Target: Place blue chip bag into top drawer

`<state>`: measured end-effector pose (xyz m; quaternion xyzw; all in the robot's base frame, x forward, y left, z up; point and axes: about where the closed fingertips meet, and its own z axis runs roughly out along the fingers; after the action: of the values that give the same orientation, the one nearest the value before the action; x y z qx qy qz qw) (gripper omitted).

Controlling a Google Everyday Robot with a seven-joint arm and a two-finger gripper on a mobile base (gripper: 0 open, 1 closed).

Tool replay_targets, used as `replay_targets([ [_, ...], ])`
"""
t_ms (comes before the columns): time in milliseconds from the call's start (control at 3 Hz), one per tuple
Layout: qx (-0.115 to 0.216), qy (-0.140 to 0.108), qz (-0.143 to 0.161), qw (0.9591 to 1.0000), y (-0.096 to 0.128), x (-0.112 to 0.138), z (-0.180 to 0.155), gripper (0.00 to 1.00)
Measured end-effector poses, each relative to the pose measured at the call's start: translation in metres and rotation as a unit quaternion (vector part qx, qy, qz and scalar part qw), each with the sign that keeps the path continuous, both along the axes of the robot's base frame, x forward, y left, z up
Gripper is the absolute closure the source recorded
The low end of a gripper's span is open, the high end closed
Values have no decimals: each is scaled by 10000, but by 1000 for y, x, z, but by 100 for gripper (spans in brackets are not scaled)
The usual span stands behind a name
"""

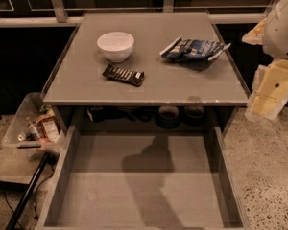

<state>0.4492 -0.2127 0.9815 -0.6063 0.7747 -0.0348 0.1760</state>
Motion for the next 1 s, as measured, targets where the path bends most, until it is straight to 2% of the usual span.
replay_targets([
  [333,406,-225,99,9989,-3,29,0,0],
  [667,1173,-519,144,9916,-12,63,-10,0],
  [1000,1610,-933,32,9825,-4,103,-18,0],
])
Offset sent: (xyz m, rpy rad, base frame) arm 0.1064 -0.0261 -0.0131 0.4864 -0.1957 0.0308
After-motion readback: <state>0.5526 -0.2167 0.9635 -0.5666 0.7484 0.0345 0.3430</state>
